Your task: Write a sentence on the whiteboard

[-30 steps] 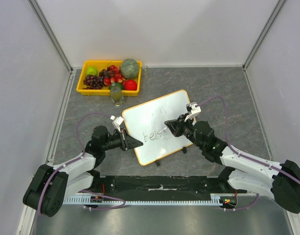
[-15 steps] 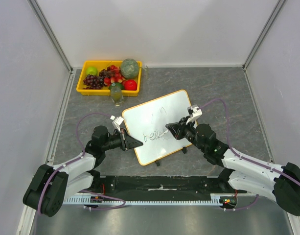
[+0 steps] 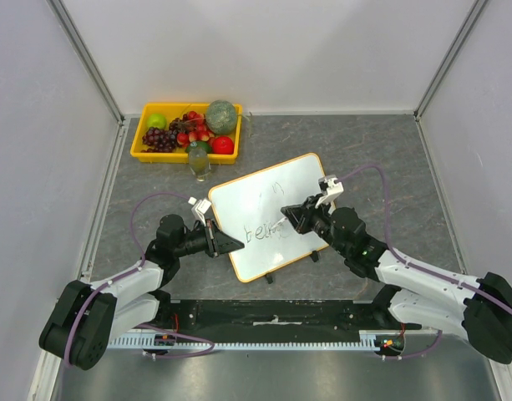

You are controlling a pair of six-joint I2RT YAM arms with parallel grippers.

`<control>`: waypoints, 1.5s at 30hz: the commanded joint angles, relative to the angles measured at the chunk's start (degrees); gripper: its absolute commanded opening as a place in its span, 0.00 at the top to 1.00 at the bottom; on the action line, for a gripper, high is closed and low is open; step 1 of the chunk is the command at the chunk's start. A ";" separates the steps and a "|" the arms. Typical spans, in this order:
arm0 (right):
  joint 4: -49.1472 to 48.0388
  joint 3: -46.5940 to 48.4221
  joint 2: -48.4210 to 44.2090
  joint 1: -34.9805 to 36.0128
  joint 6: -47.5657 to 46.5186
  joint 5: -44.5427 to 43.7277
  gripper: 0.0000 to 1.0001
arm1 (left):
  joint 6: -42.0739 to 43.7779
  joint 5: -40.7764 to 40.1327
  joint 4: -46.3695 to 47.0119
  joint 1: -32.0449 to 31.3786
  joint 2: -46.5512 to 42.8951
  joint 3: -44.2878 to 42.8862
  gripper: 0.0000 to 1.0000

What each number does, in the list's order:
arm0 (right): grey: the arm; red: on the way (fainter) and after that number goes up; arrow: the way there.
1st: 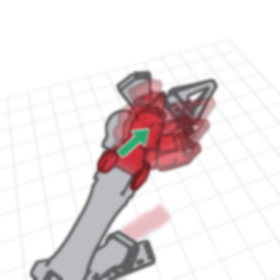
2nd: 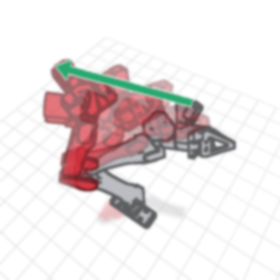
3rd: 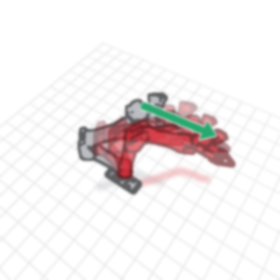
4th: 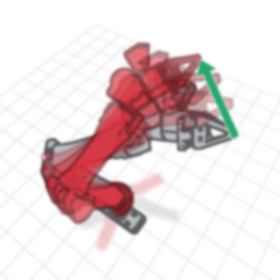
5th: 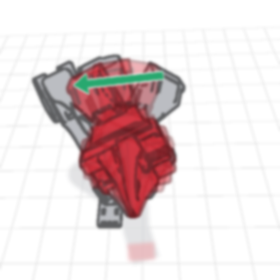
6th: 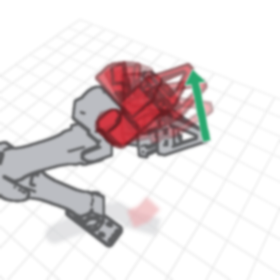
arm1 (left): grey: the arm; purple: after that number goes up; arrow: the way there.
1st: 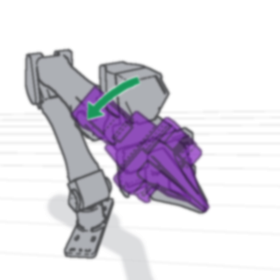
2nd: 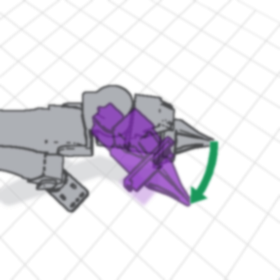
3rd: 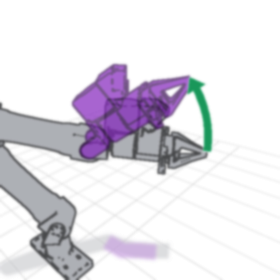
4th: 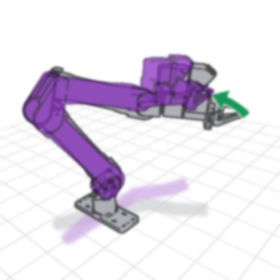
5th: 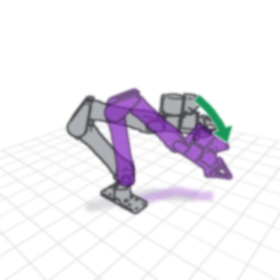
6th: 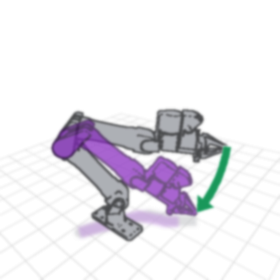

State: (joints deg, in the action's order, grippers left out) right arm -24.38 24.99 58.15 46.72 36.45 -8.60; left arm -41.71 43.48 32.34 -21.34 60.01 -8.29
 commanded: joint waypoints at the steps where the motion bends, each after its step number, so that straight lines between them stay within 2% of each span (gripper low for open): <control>1: 0.04 2.25 1.44 -0.23 -1.64 -5.28 1.00 | 5.42 -5.78 -7.38 0.16 1.16 1.18 0.98; 19: 4.43 2.69 0.83 -1.54 -2.96 -7.22 1.00 | 5.50 -5.69 -7.46 0.25 1.08 1.18 0.98; 45: 6.89 -4.95 -1.37 -1.54 -2.52 -1.60 1.00 | 5.42 -5.96 -7.46 0.16 1.25 1.09 0.98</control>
State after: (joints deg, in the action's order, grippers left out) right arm -23.83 23.11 55.79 45.47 36.21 -9.76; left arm -41.71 43.46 32.25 -21.34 60.01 -8.29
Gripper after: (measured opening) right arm 0.172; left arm 0.088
